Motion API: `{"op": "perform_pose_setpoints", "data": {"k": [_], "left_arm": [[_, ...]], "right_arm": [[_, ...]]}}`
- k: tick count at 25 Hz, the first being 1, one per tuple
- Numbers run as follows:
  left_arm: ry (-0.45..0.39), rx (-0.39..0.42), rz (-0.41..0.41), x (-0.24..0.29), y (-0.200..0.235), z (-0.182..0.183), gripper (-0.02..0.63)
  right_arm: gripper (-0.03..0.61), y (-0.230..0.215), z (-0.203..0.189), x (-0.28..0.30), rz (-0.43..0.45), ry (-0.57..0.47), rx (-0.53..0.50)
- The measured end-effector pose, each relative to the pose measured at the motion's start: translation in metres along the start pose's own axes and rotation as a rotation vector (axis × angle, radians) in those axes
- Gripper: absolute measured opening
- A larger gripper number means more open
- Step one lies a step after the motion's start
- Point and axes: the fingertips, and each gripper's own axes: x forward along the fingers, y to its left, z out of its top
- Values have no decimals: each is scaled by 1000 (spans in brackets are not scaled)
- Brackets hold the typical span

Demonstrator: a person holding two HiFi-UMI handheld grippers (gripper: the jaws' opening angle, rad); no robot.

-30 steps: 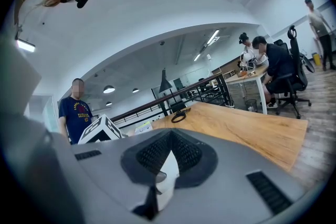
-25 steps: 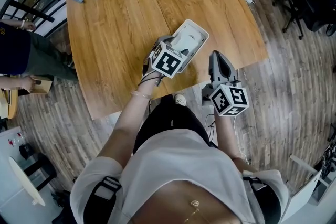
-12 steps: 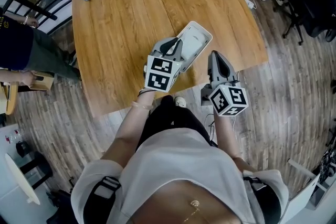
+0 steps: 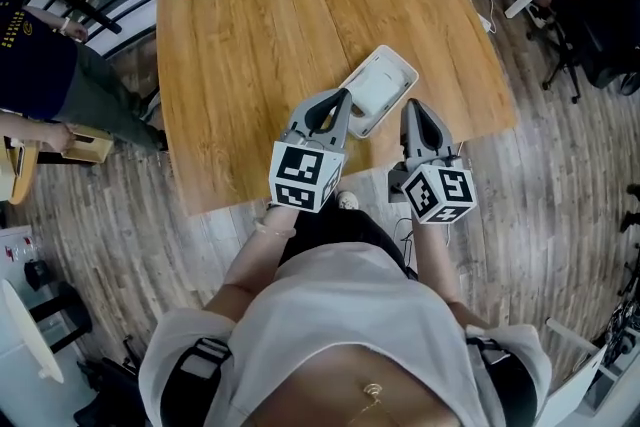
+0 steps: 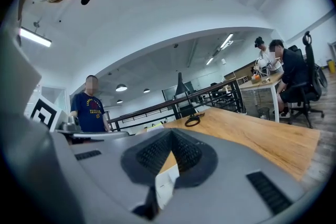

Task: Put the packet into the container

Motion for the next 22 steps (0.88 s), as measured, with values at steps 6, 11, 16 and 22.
{"op": "perform_pose_setpoints", "data": {"k": [6,11,16,22], "left_arm": [[-22,-19,13,-21,2,-3,8],[-22,-21,8,-27,1,-5,8],[-17,-17,3,-28,3,-5,8],[-14,-15,2,-29,4,-6,8]], "right_arm": [[11,15,0,-2,9,-9,-52],[11,22,1,-6,9,-12,-58],[11,25,2,-4,9,-16,-60],[11,29,2,-3,15,-14,-61]]}}
